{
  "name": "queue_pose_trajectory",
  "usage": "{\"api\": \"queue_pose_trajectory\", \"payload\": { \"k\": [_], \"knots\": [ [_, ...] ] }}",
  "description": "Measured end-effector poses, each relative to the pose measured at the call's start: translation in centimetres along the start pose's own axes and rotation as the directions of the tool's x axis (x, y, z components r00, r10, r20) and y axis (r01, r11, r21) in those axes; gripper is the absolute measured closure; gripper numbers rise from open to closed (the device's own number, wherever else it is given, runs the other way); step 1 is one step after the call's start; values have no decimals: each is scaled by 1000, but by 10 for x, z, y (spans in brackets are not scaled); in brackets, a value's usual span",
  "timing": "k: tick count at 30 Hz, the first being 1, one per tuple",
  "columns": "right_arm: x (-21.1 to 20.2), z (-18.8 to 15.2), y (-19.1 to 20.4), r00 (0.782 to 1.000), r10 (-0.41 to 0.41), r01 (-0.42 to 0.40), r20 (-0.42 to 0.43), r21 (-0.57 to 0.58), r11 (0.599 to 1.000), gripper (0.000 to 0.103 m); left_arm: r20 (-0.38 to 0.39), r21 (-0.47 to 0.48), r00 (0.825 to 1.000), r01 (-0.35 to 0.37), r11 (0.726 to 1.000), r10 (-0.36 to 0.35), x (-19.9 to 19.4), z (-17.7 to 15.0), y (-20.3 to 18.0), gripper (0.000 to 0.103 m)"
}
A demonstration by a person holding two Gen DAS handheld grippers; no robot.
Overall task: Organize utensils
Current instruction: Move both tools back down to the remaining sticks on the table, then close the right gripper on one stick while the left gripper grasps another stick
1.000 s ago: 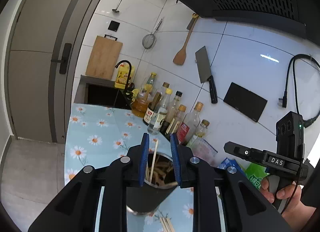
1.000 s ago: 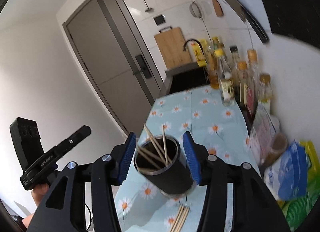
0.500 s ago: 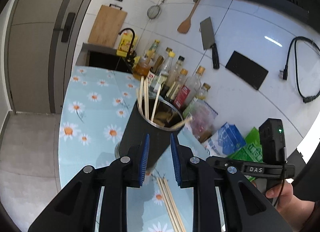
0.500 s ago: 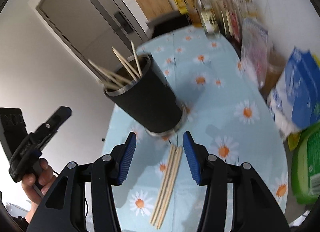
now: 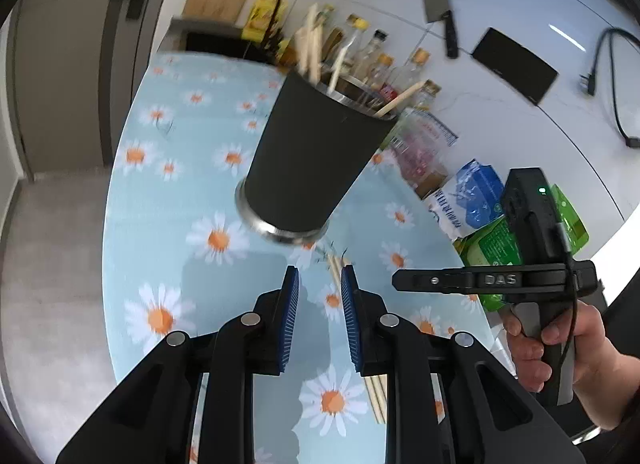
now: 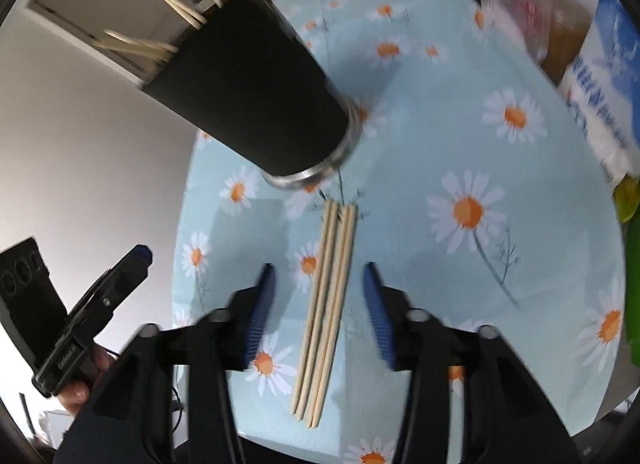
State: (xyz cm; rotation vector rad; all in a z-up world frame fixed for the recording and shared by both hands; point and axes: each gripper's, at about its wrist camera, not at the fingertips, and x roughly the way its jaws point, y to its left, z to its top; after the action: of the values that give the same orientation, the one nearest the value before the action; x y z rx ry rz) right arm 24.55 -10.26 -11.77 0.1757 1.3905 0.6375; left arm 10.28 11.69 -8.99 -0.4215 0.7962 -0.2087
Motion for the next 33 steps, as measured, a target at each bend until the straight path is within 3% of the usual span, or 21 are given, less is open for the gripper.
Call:
{"api": "queue_pose_trajectory", "payload": {
  "k": [4,15,24,33],
  "knots": [
    [22,3,-12,994,1,9,-107,96,995,83,-36,-38,999,2,999,-3,7,-12,11,82],
    [45,9,0,968,-140,152,-210,47,987,98,-91,-89,995,43,995,-51,17,-29,21,82],
    [50,9,14,940,-251,256,-230,-9,967,99,-111,-106,991,66,992,-77,23,-30,27,82],
    [55,7,21,927,-303,310,-221,-2,951,100,-155,-117,982,90,989,-108,34,-34,24,82]
  ]
}}
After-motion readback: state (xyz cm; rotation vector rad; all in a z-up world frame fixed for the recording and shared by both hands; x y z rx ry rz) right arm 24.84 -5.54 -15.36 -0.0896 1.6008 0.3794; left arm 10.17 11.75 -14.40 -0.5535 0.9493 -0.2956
